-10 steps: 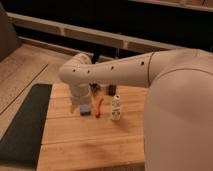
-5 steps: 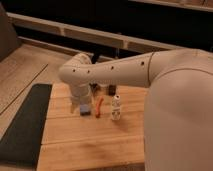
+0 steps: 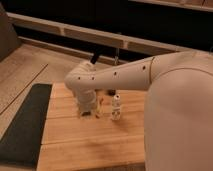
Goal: Knock the bottle over
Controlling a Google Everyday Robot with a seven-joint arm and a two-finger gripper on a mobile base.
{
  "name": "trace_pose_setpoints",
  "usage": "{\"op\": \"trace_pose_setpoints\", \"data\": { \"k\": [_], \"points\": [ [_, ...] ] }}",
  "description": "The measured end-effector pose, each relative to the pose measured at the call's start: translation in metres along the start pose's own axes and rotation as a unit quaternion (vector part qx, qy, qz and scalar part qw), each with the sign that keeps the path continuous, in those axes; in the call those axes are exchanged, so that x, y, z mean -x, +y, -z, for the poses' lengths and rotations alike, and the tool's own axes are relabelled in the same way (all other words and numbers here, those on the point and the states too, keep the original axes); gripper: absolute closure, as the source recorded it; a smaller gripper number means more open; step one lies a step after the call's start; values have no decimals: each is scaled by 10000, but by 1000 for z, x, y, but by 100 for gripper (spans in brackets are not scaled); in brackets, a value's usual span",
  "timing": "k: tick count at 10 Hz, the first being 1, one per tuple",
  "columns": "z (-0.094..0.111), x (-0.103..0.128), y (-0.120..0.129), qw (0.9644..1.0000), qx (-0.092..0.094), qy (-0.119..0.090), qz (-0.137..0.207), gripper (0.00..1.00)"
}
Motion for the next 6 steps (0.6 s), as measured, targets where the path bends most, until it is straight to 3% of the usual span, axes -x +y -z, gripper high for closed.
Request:
{"op": "trace_pose_setpoints", "data": {
  "k": [3, 6],
  "points": [
    [0, -4, -39, 9985, -42, -199, -501, 35],
    [-8, -4, -74, 9980, 0, -215, -597, 35]
  ]
}}
